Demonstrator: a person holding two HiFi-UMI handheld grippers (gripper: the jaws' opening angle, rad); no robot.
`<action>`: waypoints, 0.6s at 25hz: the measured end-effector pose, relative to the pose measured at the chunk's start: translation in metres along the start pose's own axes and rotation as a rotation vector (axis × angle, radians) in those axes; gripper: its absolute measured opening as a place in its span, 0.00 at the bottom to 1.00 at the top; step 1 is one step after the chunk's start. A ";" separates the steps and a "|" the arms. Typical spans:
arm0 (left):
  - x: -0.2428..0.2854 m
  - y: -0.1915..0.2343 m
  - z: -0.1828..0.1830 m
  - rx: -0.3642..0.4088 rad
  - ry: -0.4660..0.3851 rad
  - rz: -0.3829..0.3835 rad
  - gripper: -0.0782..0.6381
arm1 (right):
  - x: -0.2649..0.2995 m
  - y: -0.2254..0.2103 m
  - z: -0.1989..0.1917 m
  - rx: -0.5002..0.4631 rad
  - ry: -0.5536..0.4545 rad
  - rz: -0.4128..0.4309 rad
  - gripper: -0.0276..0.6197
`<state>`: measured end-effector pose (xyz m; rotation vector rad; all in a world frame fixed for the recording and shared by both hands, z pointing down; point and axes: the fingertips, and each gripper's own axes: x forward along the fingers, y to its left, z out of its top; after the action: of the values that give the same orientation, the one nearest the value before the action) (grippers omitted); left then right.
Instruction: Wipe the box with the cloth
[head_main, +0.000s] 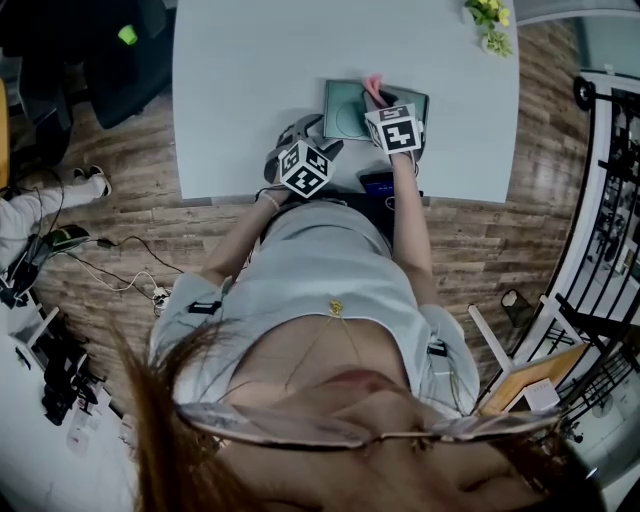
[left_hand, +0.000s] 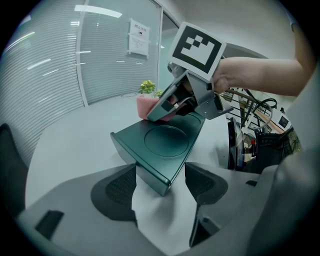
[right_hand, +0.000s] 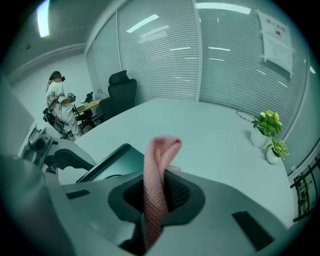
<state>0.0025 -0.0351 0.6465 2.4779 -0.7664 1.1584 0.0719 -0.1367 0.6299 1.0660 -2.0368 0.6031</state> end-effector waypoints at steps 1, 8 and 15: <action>0.000 0.000 0.000 0.001 0.000 0.000 0.54 | 0.001 0.002 0.001 -0.002 -0.001 0.006 0.11; 0.000 0.000 0.001 0.000 0.000 0.001 0.54 | 0.006 0.013 0.006 -0.019 0.001 0.032 0.11; 0.001 0.001 0.000 -0.001 0.000 -0.001 0.54 | 0.013 0.027 0.013 -0.037 -0.001 0.065 0.11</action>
<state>0.0027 -0.0359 0.6470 2.4775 -0.7656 1.1579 0.0394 -0.1367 0.6306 0.9824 -2.0819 0.5958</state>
